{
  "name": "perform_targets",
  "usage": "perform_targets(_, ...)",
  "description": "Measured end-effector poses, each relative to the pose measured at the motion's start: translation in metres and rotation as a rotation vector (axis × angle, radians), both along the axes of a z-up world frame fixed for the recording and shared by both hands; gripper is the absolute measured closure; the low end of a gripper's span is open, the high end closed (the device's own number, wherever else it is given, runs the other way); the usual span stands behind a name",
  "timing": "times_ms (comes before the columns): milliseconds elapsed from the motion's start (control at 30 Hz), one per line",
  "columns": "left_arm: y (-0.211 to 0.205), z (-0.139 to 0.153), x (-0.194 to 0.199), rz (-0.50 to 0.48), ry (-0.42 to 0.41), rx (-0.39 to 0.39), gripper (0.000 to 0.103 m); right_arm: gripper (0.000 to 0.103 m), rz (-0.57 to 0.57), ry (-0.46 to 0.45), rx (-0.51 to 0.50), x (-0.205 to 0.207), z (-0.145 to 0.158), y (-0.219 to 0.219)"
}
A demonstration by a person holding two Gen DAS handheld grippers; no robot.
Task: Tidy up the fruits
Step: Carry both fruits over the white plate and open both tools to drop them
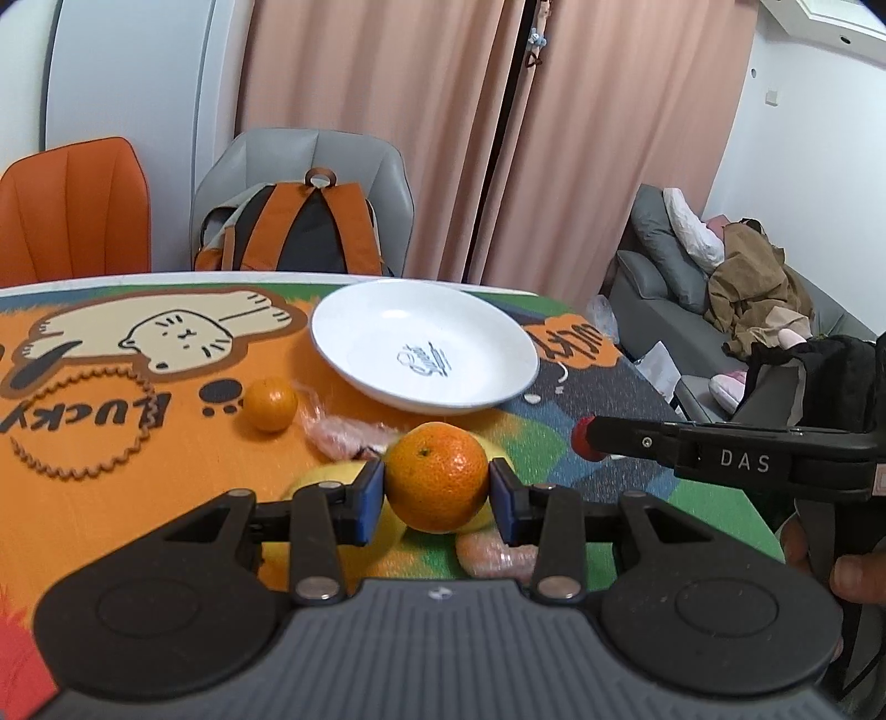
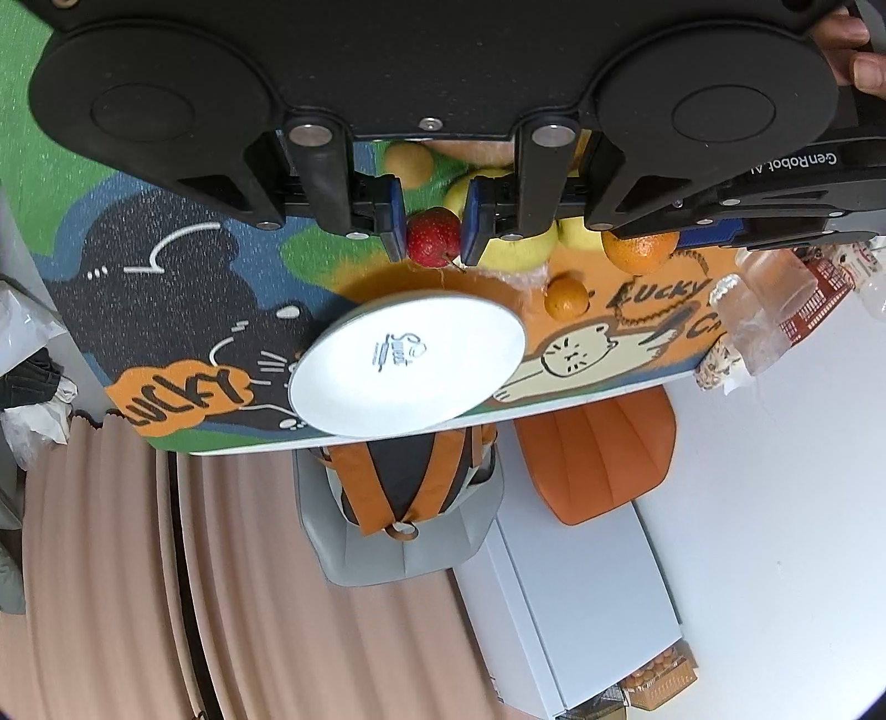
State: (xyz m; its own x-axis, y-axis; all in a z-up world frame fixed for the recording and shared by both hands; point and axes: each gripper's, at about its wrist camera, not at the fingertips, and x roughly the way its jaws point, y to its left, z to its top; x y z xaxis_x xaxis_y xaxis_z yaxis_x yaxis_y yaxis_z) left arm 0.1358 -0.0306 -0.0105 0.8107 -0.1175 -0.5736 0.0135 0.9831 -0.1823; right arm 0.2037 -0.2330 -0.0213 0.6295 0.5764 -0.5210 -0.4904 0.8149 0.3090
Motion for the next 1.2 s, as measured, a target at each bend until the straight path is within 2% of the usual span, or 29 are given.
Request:
perform_targets(700,0.013,-0.001,0.078,-0.003,0.046,0.012,0.064,0.084,0.014,0.048,0.011,0.063,-0.005,0.019)
perform_targets(1200,0.019,-0.02,0.135,-0.01,0.107,-0.001,0.064,0.085,0.029,0.098,-0.012,0.099,-0.017,0.033)
